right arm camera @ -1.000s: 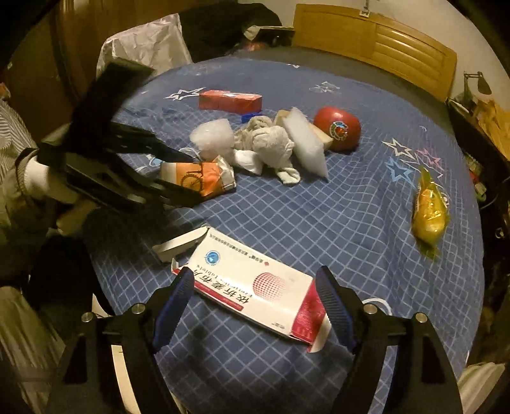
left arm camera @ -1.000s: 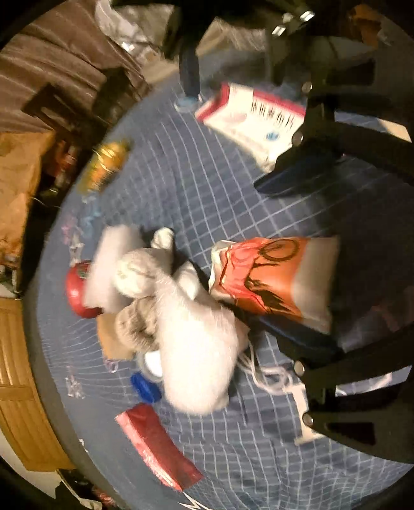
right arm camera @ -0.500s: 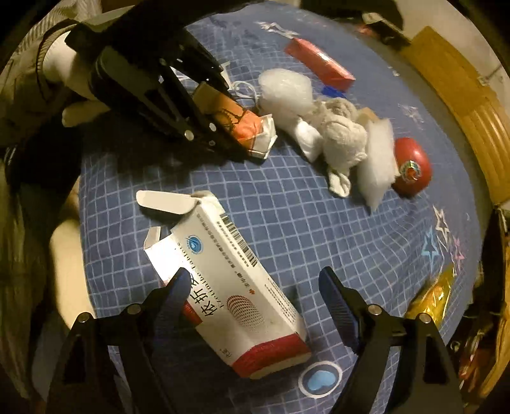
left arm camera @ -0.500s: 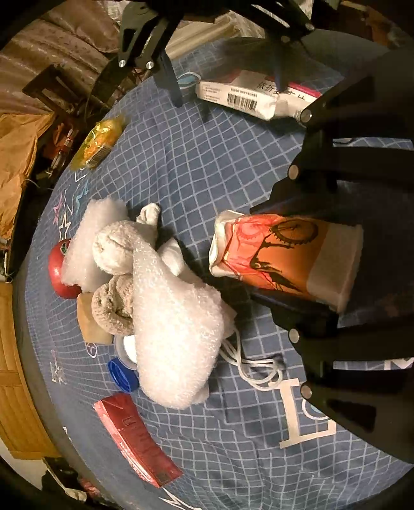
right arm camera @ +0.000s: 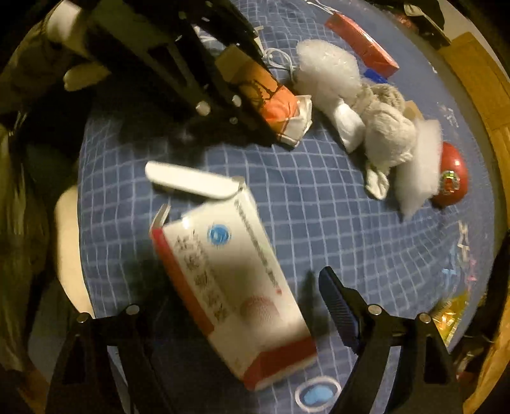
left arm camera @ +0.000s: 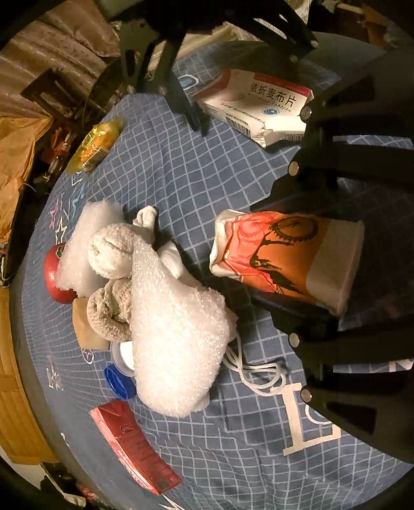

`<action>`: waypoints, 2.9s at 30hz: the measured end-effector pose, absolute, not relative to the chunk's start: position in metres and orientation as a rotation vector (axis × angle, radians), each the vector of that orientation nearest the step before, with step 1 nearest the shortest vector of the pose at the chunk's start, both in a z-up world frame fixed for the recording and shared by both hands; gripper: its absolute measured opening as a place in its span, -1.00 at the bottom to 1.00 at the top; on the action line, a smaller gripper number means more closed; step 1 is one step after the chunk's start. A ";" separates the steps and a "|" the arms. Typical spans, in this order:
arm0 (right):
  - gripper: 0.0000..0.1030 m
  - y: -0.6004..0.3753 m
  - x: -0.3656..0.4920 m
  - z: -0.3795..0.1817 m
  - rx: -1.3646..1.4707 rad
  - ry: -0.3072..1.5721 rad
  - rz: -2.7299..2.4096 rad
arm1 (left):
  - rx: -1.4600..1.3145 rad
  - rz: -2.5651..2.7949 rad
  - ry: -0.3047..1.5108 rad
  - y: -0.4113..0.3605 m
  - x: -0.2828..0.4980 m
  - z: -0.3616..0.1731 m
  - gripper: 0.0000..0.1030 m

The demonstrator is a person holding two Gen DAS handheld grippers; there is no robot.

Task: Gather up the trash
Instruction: 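Grasp the orange paper cup with the left tool while the right tool grasps the white medicine box, then carry the paper cup and medicine box with both tools over the bucket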

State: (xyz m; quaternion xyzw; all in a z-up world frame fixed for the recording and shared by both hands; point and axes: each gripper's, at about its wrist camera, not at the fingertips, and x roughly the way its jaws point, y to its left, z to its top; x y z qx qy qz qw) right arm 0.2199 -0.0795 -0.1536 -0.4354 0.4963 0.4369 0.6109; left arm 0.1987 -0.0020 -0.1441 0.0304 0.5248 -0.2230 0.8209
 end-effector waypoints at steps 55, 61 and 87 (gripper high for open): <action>-0.09 -0.148 0.072 -0.020 0.000 0.377 0.179 | 0.024 -0.068 0.429 -0.002 0.040 -0.018 -0.19; -0.09 -0.147 0.075 -0.022 -0.003 0.380 0.183 | 0.026 -0.073 0.429 -0.005 0.041 -0.018 -0.18; -0.08 -0.429 0.060 0.038 0.043 0.426 -0.228 | 0.118 -0.503 0.393 -0.229 0.092 0.036 -0.18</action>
